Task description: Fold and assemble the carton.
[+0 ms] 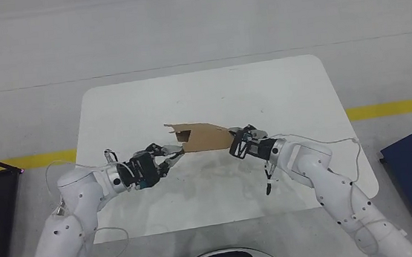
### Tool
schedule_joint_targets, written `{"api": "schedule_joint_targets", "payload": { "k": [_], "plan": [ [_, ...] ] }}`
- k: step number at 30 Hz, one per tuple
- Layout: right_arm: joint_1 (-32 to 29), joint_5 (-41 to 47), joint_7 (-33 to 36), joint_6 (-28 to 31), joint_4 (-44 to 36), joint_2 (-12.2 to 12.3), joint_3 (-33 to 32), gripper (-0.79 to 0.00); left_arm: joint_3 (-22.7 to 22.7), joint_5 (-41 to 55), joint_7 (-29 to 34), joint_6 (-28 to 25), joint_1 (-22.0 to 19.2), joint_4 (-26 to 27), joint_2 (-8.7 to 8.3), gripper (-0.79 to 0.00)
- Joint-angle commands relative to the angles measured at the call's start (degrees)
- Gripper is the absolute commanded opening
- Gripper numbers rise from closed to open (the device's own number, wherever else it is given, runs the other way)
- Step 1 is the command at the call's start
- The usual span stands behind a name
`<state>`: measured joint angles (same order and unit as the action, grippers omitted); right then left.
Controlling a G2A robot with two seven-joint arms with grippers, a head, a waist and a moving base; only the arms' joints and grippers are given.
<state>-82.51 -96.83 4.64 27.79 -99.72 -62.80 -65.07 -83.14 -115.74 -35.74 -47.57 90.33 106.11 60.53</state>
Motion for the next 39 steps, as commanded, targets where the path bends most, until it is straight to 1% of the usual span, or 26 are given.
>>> {"api": "schedule_joint_targets", "payload": {
  "k": [1, 4, 6, 8, 10, 12, 13, 14, 17, 19, 20, 23, 25, 27, 29, 31, 34, 36, 39],
  "plan": [
    [0.14, -0.23, 0.82, -0.62, -0.1, -0.08, 0.21, -0.453, -0.02, 0.48, 0.13, -0.01, -0.21, -0.58, -0.15, -0.785],
    [0.35, -0.39, 1.24, -1.14, -0.21, -0.16, 0.37, -0.065, -0.69, 5.75, 0.87, -0.48, -0.57, -2.1, -0.09, -0.785],
    [0.44, -0.08, 1.08, -1.7, -0.23, -0.22, 0.33, -0.034, -1.19, 10.36, 3.3, -0.98, -0.86, -3.23, 0.06, -0.785],
    [0.46, 0.21, 0.62, -2.37, -0.32, -0.27, 0.23, -0.034, -1.18, 14.97, 6.12, -1.53, -1.12, -4.3, 0.25, -0.785],
    [0.43, 0.3, 0.07, -3.0, -0.44, -0.3, 0.03, -0.052, -1.12, 18.39, 9.05, -1.5, -1.41, -5.26, 0.39, -0.785],
    [0.28, 0.52, -0.41, -3.74, -0.57, -0.31, -0.31, -0.046, -1.16, 22.82, 11.48, -1.03, -1.49, -6.59, 0.58, -0.785],
    [0.18, 0.65, -0.6, -4.28, -0.62, -0.31, -0.59, -0.031, -1.33, 25.86, 13.07, -0.31, -1.58, -7.57, 0.73, -0.785],
    [0.0, 1.05, -0.82, -5.11, -0.67, -0.32, -1.02, 0.0, -1.45, 29.27, 15.17, 0.65, -1.74, -8.53, 0.91, -0.785],
    [-1.13, 4.0, -2.47, -7.79, -1.79, -0.32, -3.08, 0.0, -1.5, 41.48, 24.31, 6.01, -2.39, -10.73, 1.59, -0.785],
    [-2.44, 6.65, -4.38, -8.32, -3.05, -0.21, -4.77, -0.003, -1.13, 49.93, 31.55, 9.65, -2.92, -10.82, 1.98, -0.785],
    [-3.09, 7.92, -5.39, -8.11, -3.73, -0.14, -5.56, -0.04, -0.95, 53.48, 34.81, 10.94, -3.22, -10.47, 2.09, -0.785],
    [-4.49, 11.68, -8.65, -5.15, -5.07, 0.04, -6.88, -0.102, -0.4, 64.29, 41.93, 12.77, -3.78, -9.73, 2.33, -0.785],
    [-4.53, 12.54, -9.58, -2.39, -5.38, 0.11, -6.57, -0.12, 0.0, 69.4, 46.39, 13.68, -4.29, -9.01, 2.37, -0.785],
    [-3.79, 11.25, -8.63, -1.73, -4.94, 0.0, -5.24, -0.117, 0.63, 74.02, 49.71, 14.35, -4.7, -8.14, 2.42, -0.785],
    [-2.53, 10.7, -7.91, -1.72, -4.01, -0.27, -3.54, -0.12, 1.44, 76.56, 52.63, 14.15, -5.07, -6.9, 2.41, -0.785],
    [-1.05, 10.89, -7.55, -1.06, -2.83, -0.52, -2.16, -0.132, 2.42, 78.81, 54.52, 12.86, -5.07, -5.35, 2.4, -0.785],
    [1.28, 11.53, -7.12, 0.5, -0.44, -0.83, -0.73, -0.151, 3.49, 83.24, 56.53, 8.97, -4.72, -2.85, 2.28, -0.785],
    [2.55, 13.15, -7.75, 1.33, 1.17, -1.02, -0.38, -0.169, 3.36, 83.58, 58.28, 5.83, -4.71, -1.42, 2.01, -0.785],
    [3.59, 14.48, -9.05, 2.69, 2.75, -1.04, -0.8, -0.182, 2.88, 83.32, 58.89, 2.42, -4.4, -0.39, 1.69, -0.785]
  ]
}}
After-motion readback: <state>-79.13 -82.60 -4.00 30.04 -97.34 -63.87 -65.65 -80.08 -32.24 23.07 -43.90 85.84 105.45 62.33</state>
